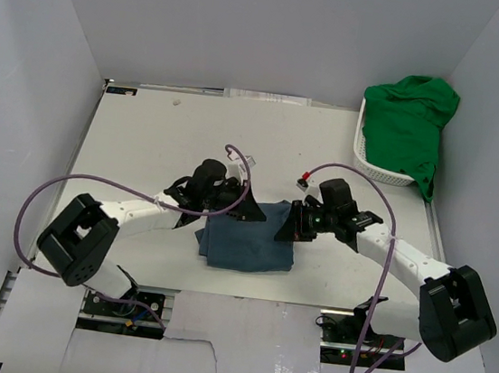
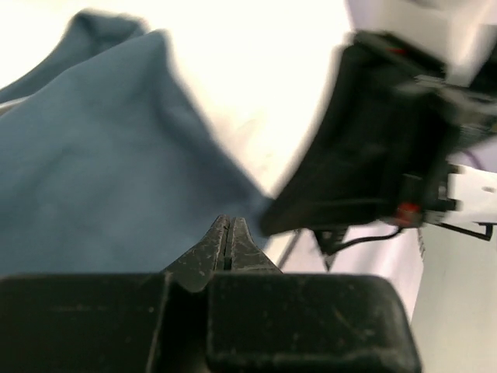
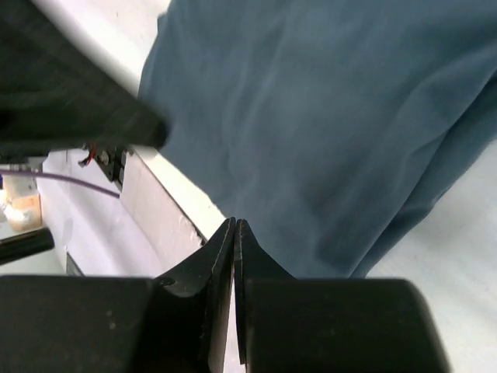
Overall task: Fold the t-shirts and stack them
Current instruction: Smooth out wrinkles on the folded tshirt
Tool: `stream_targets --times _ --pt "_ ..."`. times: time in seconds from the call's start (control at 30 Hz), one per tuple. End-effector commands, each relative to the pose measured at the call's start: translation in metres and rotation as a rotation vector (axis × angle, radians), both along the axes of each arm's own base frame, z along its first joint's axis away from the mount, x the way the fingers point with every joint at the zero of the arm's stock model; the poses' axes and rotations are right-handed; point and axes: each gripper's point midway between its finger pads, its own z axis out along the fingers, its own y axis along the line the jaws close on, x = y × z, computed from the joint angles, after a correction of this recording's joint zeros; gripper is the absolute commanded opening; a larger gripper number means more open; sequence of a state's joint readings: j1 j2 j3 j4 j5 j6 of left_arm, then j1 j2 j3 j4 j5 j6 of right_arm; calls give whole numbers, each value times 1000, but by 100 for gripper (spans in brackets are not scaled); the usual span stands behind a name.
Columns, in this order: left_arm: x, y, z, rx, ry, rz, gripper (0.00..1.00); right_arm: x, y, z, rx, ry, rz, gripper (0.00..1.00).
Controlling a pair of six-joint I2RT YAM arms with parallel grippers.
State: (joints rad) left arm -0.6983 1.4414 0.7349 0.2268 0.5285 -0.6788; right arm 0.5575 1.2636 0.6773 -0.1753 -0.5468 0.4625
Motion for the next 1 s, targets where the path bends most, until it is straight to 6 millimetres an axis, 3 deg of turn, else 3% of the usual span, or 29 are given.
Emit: stream_targets --times 0.0,0.23,0.6,0.8,0.97 --pt "4 5 -25 50 20 -27 0 -6 10 21 113 -27 37 8" --pt "29 5 -53 58 60 -27 0 -19 17 9 182 63 68 8" --pt "42 2 -63 59 73 -36 0 -42 15 -30 237 198 71 8" --pt "42 4 -74 67 101 -40 0 -65 -2 -89 141 339 35 8" --pt "43 8 -83 83 121 -19 0 -75 -8 -119 120 397 10 8"
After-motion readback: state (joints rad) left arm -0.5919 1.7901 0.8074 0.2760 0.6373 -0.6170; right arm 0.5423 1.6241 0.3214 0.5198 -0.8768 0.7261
